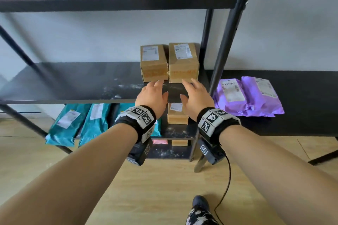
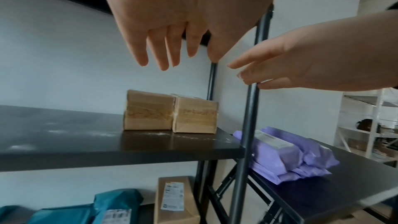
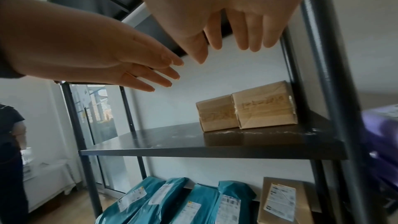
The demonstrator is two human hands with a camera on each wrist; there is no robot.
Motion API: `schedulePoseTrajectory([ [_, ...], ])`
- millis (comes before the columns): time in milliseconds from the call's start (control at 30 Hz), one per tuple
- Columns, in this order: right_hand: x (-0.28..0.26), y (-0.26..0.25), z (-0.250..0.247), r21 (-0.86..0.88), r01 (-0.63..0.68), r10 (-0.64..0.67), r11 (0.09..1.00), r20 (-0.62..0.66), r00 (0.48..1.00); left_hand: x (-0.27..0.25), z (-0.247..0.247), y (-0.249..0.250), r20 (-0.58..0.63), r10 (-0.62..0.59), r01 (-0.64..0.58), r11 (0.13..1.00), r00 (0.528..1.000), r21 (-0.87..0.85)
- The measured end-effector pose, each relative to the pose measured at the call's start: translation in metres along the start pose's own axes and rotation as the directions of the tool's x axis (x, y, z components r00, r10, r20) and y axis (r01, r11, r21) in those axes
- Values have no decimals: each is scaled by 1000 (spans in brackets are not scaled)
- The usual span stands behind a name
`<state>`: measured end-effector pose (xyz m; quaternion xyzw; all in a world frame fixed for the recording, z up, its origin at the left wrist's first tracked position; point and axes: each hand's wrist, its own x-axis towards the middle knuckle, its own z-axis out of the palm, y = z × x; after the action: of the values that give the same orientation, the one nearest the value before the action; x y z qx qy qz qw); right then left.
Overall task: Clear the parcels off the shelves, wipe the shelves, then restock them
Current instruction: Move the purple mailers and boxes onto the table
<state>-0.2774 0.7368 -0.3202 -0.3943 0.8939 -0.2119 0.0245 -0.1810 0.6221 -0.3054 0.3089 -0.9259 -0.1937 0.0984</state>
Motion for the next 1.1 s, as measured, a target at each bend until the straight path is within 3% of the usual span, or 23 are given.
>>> schedulePoseTrajectory([
  [167,39,-23,10,-13,34,-34,999,38,999,31,-17,-33,-28,-58,58,998,998,7],
  [333,114,-31,35,-63,84,-81,995,53,995,94,-15,-59,-23,-111,111,993,994,31],
  [600,226,-24,77,-285,109,-63,952,167,984,198,2,-96,155,-212,197,975,965,107],
  [767,247,-25,90,-348,100,-43,932,168,985,229,16,-104,215,-188,188,982,958,21],
  [1100,228,-46,84,-170,89,-72,981,105,992,211,10,-103,140,-192,190,981,971,29],
])
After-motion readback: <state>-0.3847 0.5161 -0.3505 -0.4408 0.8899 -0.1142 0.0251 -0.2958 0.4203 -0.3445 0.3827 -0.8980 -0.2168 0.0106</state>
